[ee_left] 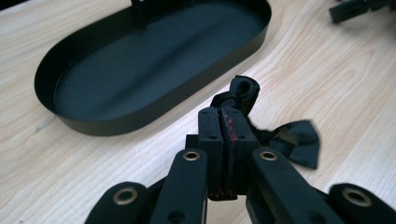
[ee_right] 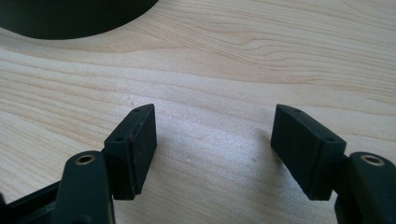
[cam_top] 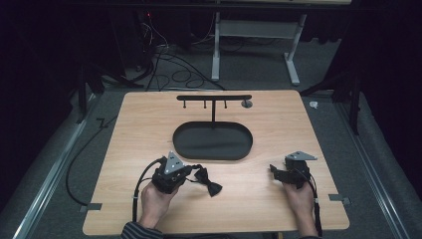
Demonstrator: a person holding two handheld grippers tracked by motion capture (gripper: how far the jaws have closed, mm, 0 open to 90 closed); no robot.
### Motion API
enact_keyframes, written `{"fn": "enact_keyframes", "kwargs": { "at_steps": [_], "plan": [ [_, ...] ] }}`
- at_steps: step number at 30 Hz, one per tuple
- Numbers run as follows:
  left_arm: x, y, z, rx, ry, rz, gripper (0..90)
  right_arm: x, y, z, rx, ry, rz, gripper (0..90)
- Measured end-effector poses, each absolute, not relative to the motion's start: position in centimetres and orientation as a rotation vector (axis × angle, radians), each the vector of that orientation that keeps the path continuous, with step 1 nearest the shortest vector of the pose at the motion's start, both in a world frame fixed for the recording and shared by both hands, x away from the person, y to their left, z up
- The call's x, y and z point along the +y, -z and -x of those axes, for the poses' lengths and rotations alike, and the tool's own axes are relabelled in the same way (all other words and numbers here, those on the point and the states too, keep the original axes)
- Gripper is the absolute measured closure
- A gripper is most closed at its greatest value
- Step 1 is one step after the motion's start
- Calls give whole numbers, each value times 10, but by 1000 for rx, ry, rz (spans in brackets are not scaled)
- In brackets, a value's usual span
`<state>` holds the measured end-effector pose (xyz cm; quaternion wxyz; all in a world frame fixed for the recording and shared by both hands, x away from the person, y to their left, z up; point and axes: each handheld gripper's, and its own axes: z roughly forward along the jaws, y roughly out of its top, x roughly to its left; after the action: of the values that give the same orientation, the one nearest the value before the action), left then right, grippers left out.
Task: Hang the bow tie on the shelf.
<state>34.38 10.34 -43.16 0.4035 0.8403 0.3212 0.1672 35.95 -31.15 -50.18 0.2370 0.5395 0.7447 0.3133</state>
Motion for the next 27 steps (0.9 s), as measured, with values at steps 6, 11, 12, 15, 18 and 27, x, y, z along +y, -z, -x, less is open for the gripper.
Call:
{"fn": "enact_keyframes", "kwargs": {
  "at_steps": [6,11,12,15,18,27],
  "plan": [
    [104,422,-347,795,-412,-2096,877,-311,502,-359,2043,-859,-1477,325],
    [106,409,-351,774,-389,-2070,876,-311,502,-359,2044,-860,-1477,324],
    [106,408,-351,773,-392,-2073,876,-311,502,-359,2044,-860,-1477,324],
    [106,403,-353,764,-397,-2079,876,-311,502,-359,2045,-860,-1476,323],
    [106,400,-355,757,-398,-2081,876,-311,502,-359,2044,-860,-1477,323],
    [104,386,-361,732,-424,-2078,876,-311,502,-360,2043,-861,-1475,323]
  ]
}}
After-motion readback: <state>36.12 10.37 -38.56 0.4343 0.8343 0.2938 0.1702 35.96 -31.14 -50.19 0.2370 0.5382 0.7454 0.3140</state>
